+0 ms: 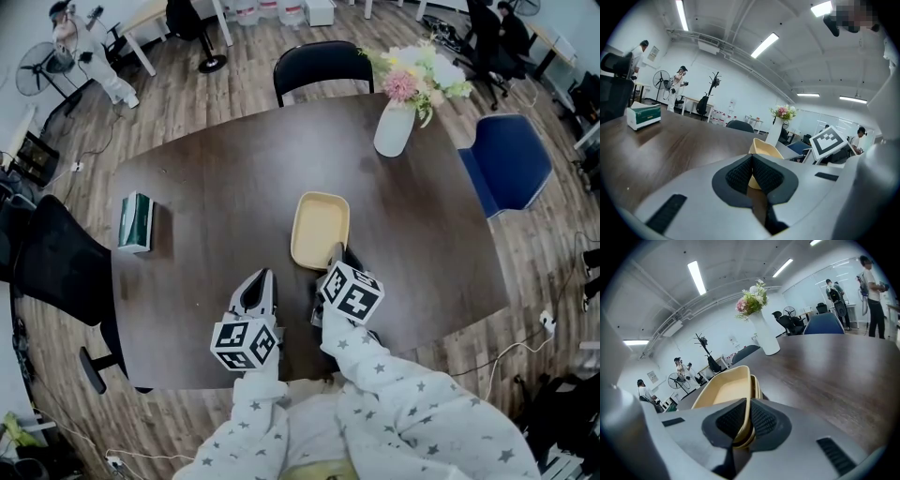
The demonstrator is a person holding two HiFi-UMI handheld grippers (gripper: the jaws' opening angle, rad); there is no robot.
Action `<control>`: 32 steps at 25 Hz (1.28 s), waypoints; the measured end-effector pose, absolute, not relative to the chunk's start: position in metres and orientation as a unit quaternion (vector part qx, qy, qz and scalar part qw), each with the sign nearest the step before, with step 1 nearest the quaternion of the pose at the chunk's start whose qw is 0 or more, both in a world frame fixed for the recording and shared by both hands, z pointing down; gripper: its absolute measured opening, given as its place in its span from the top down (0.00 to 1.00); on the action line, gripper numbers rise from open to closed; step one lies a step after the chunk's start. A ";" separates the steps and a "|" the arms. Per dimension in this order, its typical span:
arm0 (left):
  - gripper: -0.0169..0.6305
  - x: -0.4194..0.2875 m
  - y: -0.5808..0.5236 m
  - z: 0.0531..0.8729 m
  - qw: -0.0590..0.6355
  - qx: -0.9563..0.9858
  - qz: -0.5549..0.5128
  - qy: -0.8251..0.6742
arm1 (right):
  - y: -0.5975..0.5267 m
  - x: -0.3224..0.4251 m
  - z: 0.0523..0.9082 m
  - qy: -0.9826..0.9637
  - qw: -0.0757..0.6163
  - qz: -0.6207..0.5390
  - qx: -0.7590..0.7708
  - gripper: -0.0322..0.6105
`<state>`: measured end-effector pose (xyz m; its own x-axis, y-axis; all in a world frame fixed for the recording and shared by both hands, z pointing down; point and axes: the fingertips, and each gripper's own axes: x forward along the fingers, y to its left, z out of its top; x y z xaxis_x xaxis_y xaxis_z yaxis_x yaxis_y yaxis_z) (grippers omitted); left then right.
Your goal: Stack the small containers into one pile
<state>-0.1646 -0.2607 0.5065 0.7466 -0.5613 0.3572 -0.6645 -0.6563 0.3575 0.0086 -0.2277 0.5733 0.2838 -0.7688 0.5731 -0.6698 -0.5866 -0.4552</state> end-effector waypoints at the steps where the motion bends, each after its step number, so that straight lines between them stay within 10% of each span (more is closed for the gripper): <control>1: 0.93 -0.164 -0.260 0.506 0.239 0.904 0.108 -0.338 | -0.227 0.008 0.573 0.451 0.058 -0.393 -0.799 0.89; 23: 0.93 -0.152 -0.249 0.507 0.238 0.909 0.114 -0.324 | -0.226 0.004 0.564 0.509 0.050 -0.378 -0.771 0.70; 32: 0.93 -0.147 -0.248 0.484 0.215 0.917 0.096 -0.322 | -0.229 0.001 0.540 0.565 0.050 -0.351 -0.745 0.81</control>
